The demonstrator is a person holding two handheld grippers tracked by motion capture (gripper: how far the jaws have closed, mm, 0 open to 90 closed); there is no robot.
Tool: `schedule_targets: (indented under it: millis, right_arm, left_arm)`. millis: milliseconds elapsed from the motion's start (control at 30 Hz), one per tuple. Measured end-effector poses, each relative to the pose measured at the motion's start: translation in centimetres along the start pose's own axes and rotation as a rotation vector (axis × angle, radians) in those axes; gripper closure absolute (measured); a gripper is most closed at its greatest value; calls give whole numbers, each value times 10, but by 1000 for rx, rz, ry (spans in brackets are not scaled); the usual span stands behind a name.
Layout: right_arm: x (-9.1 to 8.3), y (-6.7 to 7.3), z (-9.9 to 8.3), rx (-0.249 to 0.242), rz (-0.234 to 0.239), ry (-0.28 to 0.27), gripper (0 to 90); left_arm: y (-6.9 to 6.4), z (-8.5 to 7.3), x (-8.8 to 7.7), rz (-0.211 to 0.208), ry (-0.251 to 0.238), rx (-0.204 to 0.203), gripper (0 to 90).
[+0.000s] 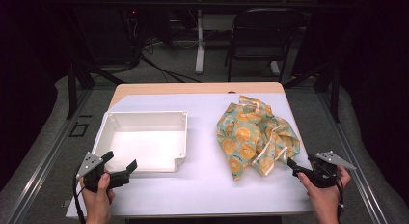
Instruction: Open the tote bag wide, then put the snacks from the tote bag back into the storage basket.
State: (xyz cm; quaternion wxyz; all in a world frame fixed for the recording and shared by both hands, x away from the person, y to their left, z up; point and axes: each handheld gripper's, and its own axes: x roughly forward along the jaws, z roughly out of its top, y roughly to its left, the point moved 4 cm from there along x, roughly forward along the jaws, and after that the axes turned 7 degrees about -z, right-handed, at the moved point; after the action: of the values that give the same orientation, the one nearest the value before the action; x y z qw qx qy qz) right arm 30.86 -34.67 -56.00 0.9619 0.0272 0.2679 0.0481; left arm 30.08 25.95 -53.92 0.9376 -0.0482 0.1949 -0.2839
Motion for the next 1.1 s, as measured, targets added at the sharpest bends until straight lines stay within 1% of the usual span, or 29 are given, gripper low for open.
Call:
schedule_targets:
  millis: [67,100,133,167,233,267,300,333,400,433,500,567,600,633,667,700,767,800,833,867,900,933,967,1000,1033,1067,1100]
  right_arm:
    - [1,0,1,-16,1,-5,151]
    - [2,1,1,-16,2,-6,151]
    - [4,3,1,-2,-2,-19,150]
    - [4,3,1,-2,-2,-19,150]
    - [8,6,3,-22,4,-8,149]
    - [8,6,3,-22,4,-8,149]
    - [15,9,6,-20,15,-2,144]
    - [15,9,6,-20,15,-2,144]
    - [19,11,11,-5,30,-9,144]
    - [21,14,16,-10,22,-23,144]
    - [22,14,18,-16,21,-20,144]
    - [25,17,23,-2,28,-27,144]
    - [25,19,30,-13,23,-29,141]
    - [25,19,30,-13,23,-29,141]
    - [25,19,33,-15,36,-30,136]
    - [25,20,37,-6,38,-38,126]
    - [25,21,45,-13,46,-38,104]
    - [25,21,45,-13,46,-38,104]
    - [25,21,47,-2,49,-38,96]
    - [25,20,51,22,62,-38,94]
    - [25,20,51,22,62,-38,94]
    - [24,18,53,26,63,-38,93]
    - [24,16,57,45,64,-48,92]
    - [23,14,60,53,63,-54,92]
    - [23,14,60,53,63,-54,92]
    - [24,13,62,55,58,-59,92]
    - [25,11,67,48,58,-61,92]
  left_arm:
    - [0,-1,0,4,6,6,2]
    - [0,-2,1,9,12,7,2]
    - [0,-3,3,9,19,0,2]
    - [0,-3,3,9,19,0,2]
    - [-1,-4,7,6,23,-5,2]
    - [-2,-4,9,0,32,-5,2]
    - [-2,-4,13,-7,35,-6,2]
    - [-2,-4,15,-14,43,-6,2]
    - [-4,-4,22,-39,64,-6,2]
    - [-6,-3,26,-50,63,-3,2]
    - [-9,0,31,-56,68,13,2]
    - [-12,4,34,-63,64,20,2]
    - [-15,7,34,-77,62,22,3]
    - [-15,7,34,-77,62,22,3]
    - [-16,8,34,-85,58,17,3]
    - [-17,8,34,-90,59,18,4]
    - [-19,8,33,-97,56,11,9]
    - [-20,8,33,-101,53,4,9]
    - [-21,9,33,-101,49,3,11]
    - [-24,11,34,-99,38,0,16]
    - [-24,11,34,-99,38,0,21]
    - [-25,12,35,-100,38,7,21]
    - [-29,16,37,-97,30,19,24]
    - [-31,18,37,-98,28,24,27]
    - [-31,18,37,-98,28,24,28]
    - [-33,21,37,-106,25,26,28]
    - [-35,24,38,-112,22,27,59]
